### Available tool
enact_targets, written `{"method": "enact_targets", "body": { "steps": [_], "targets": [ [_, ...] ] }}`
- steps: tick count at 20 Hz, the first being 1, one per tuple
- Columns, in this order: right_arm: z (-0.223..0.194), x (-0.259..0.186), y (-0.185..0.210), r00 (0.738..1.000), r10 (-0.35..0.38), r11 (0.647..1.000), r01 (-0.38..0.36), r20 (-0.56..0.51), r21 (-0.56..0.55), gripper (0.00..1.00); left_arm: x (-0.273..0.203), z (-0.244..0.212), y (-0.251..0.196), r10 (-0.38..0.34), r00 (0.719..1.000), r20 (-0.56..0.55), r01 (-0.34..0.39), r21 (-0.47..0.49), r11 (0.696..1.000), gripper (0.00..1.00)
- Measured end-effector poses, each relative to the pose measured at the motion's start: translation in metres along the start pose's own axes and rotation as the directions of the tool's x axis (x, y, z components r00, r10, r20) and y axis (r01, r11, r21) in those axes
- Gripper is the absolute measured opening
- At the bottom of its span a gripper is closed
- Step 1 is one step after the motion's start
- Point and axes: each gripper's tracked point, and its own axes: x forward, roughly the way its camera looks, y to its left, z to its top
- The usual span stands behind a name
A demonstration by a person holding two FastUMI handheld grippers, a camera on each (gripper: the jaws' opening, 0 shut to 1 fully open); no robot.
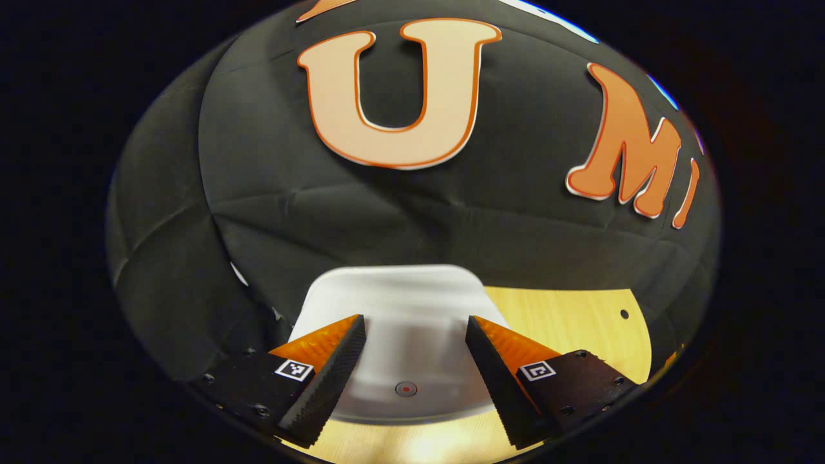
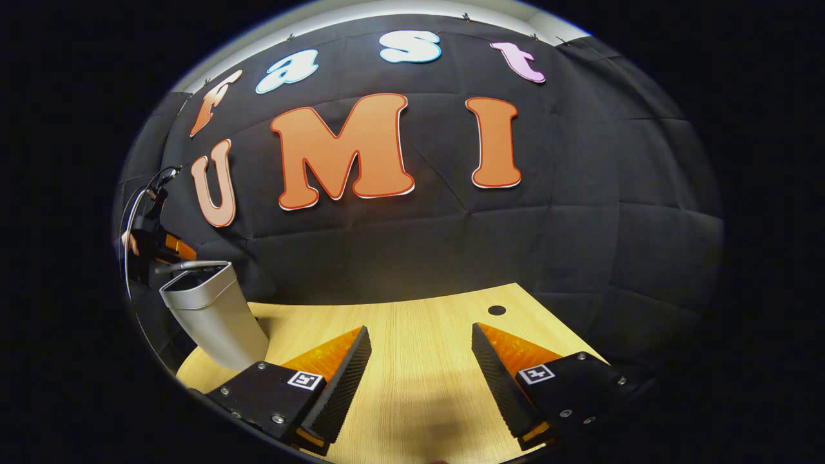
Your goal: Press the lid of the desktop garbage bin to open it, pick up the crumpled paper on the desktop and throw it into the bin, then pick up the pop can on the desktop and drop it into the bin, and finally close the garbage bin lid.
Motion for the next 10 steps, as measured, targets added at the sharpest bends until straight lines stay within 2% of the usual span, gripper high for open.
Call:
{"method": "enact_targets", "body": {
  "steps": [2,3,4,7,10],
  "targets": [
    [-0.004,0.001,0.0,1.0,0.004,1.0,-0.004,-0.014,-0.004,0.94,-0.015,-0.014,0.0,0.016,1.0,-0.002,-0.016,0.047,0.999,0.98],
    [-0.006,0.0,0.0,1.0,0.008,1.0,-0.009,-0.021,-0.006,0.94,-0.017,-0.015,-0.002,0.002,0.999,0.045,-0.004,0.043,0.999,1.0],
    [-0.006,0.0,0.0,1.0,0.006,1.0,-0.006,-0.019,-0.008,0.94,-0.017,-0.017,-0.006,-0.008,0.998,0.066,0.007,0.019,1.0,0.95],
    [-0.009,0.001,0.003,0.999,0.021,1.0,-0.021,-0.029,-0.007,0.94,-0.014,-0.021,-0.003,0.01,0.995,0.095,-0.017,0.066,0.998,0.99],
    [-0.01,0.001,0.009,0.999,0.036,0.999,-0.036,-0.034,-0.016,0.94,-0.018,-0.018,-0.008,0.006,0.994,0.109,-0.009,0.033,0.999,0.98]
  ]
}}
